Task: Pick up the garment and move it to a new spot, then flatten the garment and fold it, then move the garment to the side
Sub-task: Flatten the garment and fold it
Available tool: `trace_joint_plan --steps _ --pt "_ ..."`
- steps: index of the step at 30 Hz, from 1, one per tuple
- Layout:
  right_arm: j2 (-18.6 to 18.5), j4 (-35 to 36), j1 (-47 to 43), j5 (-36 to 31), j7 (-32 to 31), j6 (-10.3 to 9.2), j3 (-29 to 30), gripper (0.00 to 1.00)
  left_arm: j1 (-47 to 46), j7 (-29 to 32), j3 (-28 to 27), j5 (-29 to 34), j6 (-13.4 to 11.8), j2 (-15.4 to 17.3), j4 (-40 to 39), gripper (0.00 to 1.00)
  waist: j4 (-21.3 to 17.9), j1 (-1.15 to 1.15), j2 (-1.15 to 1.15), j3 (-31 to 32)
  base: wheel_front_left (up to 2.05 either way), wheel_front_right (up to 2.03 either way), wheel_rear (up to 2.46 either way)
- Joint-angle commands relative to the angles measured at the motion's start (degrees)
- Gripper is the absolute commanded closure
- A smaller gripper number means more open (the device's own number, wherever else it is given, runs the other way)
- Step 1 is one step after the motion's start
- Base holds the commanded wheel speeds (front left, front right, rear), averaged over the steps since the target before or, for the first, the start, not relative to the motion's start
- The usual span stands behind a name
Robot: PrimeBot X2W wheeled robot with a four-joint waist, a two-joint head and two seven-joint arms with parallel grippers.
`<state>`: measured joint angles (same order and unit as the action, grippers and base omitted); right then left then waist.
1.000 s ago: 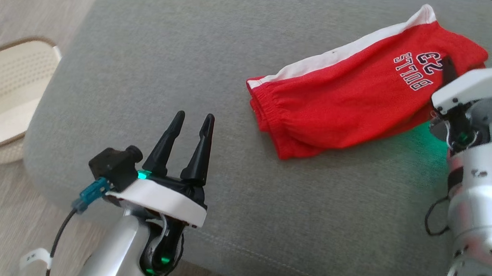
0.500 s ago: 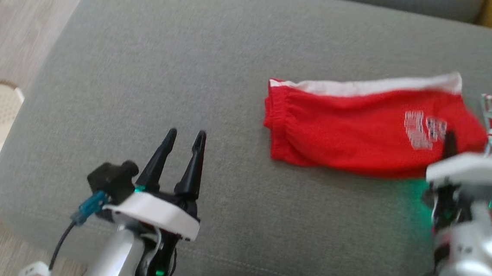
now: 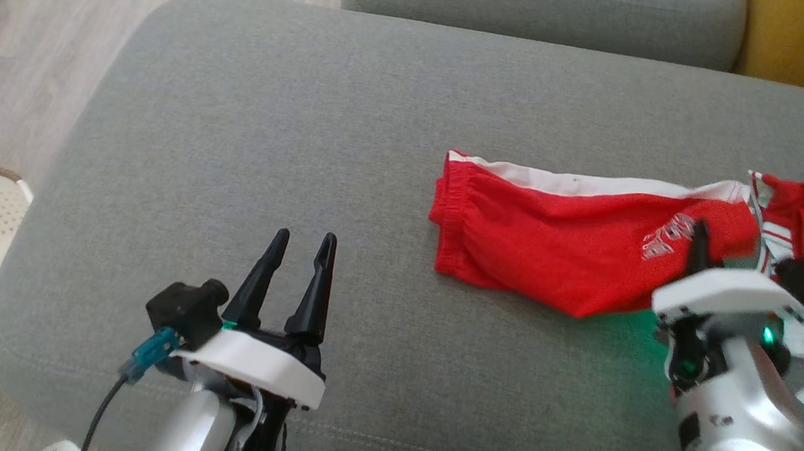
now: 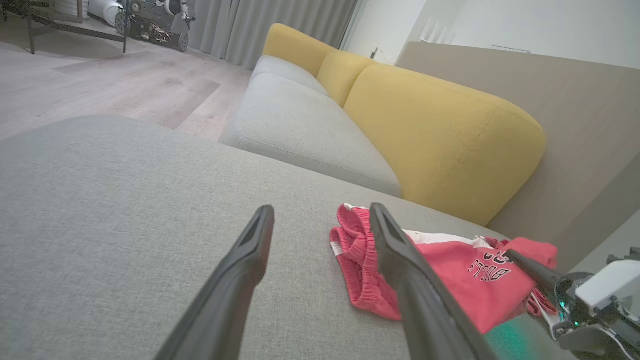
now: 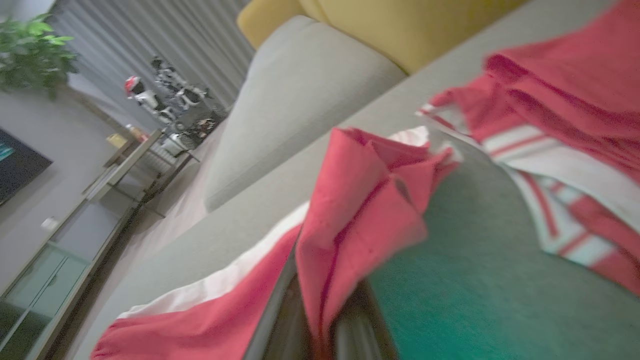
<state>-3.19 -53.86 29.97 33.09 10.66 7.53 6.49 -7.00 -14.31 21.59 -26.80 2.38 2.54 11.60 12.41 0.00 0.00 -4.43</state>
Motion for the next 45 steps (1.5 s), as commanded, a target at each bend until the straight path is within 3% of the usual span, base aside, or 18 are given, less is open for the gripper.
trace_joint_plan --steps 1,5,15,23,24,25,26,35,45 --pt "0.31 3.08 2.55 -0.67 1.31 -0.04 -4.04 1.0 -0.49 -0.69 -1.7 0.25 0.06 0.33 -1.46 0.0 0.63 0.0 0.0 0.43 0.0 0.0 0.0" --pt "0.31 7.47 1.48 -0.36 2.5 -0.04 -11.97 1.0 0.44 -0.69 -2.51 -3.72 -0.34 0.33 -1.57 0.0 1.56 0.0 0.0 0.97 0.0 0.0 0.0" --pt "0.31 13.31 -0.65 -2.85 2.18 -0.04 -27.32 1.0 -0.12 -0.69 -2.61 -5.13 -0.82 0.33 -1.64 0.0 3.51 0.0 0.0 1.23 0.0 0.0 0.0" --pt "0.31 11.8 -0.85 -3.62 1.26 -0.04 -32.32 1.0 0.49 -0.69 -2.62 -5.29 -0.94 0.33 -1.43 0.0 4.73 0.0 0.0 0.97 0.0 0.0 0.0" --pt "0.31 11.19 -0.73 -4.2 1.24 -0.04 -32.72 0.88 0.54 -0.69 -2.59 -5.36 -0.99 0.33 -1.41 0.0 4.82 0.0 0.0 0.92 0.0 0.0 0.0" --pt "0.31 10.69 -0.57 -4.9 1.57 -0.04 -32.78 0.04 0.55 -0.69 -2.55 -5.42 -1.02 0.33 -1.4 0.0 4.9 0.0 0.0 0.87 0.0 0.0 0.0" --pt "0.31 10.4 -0.52 -5.01 1.85 -0.04 -32.86 0.0 0.54 -0.69 -2.5 -5.48 -1.03 0.33 -1.39 0.0 5.01 0.0 0.0 0.8 0.0 0.0 0.0" --pt "0.31 9.61 -0.14 -2.25 1.79 -0.04 -40.24 0.0 -0.03 -0.69 -2.12 -5.92 -1.14 0.33 -1.61 0.0 5.67 0.0 0.0 -0.37 0.0 0.0 0.0" --pt "0.31 3.28 2.04 1.51 -4.18 -0.04 -46.1 0.0 -0.62 -0.69 -1.89 -6.23 -1.04 0.33 -1.42 0.0 6.39 0.0 0.0 -1.54 0.0 0.0 0.0"
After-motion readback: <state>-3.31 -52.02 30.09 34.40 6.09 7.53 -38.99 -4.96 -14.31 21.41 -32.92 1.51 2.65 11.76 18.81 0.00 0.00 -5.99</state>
